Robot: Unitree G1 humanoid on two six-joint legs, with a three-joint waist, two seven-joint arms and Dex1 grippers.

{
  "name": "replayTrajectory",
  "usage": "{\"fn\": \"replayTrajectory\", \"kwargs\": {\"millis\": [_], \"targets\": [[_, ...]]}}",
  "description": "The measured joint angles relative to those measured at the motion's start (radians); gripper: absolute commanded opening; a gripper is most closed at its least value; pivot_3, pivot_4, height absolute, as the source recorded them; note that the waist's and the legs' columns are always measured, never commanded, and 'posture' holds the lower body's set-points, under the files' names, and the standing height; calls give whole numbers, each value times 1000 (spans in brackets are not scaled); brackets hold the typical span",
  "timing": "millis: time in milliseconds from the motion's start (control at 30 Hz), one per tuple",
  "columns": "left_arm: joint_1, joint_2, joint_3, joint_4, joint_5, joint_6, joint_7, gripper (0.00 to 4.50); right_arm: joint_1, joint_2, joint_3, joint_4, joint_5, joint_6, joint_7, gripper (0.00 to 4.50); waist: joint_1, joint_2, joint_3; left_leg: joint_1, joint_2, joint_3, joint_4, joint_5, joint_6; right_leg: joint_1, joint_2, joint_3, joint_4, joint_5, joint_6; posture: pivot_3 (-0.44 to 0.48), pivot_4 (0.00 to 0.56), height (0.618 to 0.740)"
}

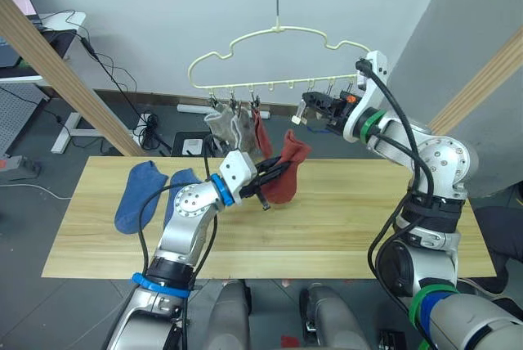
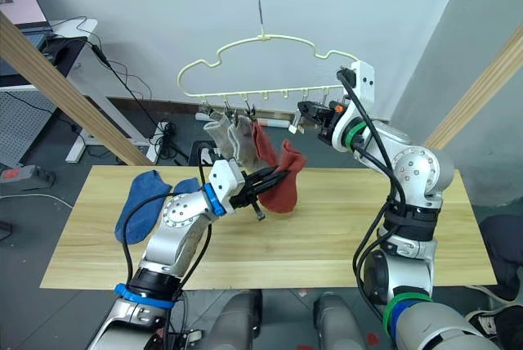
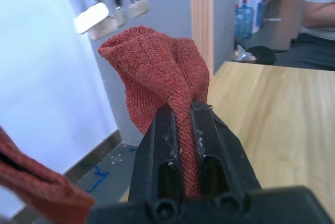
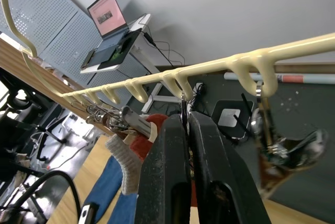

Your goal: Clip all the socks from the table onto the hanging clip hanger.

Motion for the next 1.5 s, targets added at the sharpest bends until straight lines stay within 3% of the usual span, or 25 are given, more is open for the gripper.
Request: {"fn": "replayTrajectory", "kwargs": {"millis": [867, 1000, 1267, 1333, 1500], "targets": [[-125, -16, 8, 98, 45, -41, 46, 3, -1, -11, 29, -9, 58, 29, -54, 0, -1, 0, 0, -1, 0, 0, 1, 0, 0, 0, 0, 0, 0, 0, 0, 50, 249, 740], [-132, -26, 7, 98, 45, -45, 43, 0, 5, -11, 36, -15, 61, 24, -51, 1085, -1, 0, 0, -1, 0, 0, 1, 0, 0, 0, 0, 0, 1, 0, 0, 44, 254, 740], [-133, -28, 6, 95, 45, -44, 43, 0, 29, -34, 40, -17, 77, 24, -43, 3955, -1, 0, 0, -1, 0, 0, 1, 0, 1, 0, 0, 0, 1, 0, 0, 43, 247, 740], [-133, -31, 7, 95, 41, -41, 43, 678, 41, -63, 24, -35, 96, 25, -34, 4500, -1, 0, 0, -1, 0, 0, 1, 0, 1, 0, 0, 0, 1, 0, 0, 41, 244, 740], [-132, -36, 10, 89, 6, 27, 30, 2033, 132, -175, 15, -166, 155, 28, 30, 4500, -1, 0, 0, -2, -1, 0, 1, 0, 1, 0, 0, 0, 0, 0, 0, 22, 239, 740]]}}
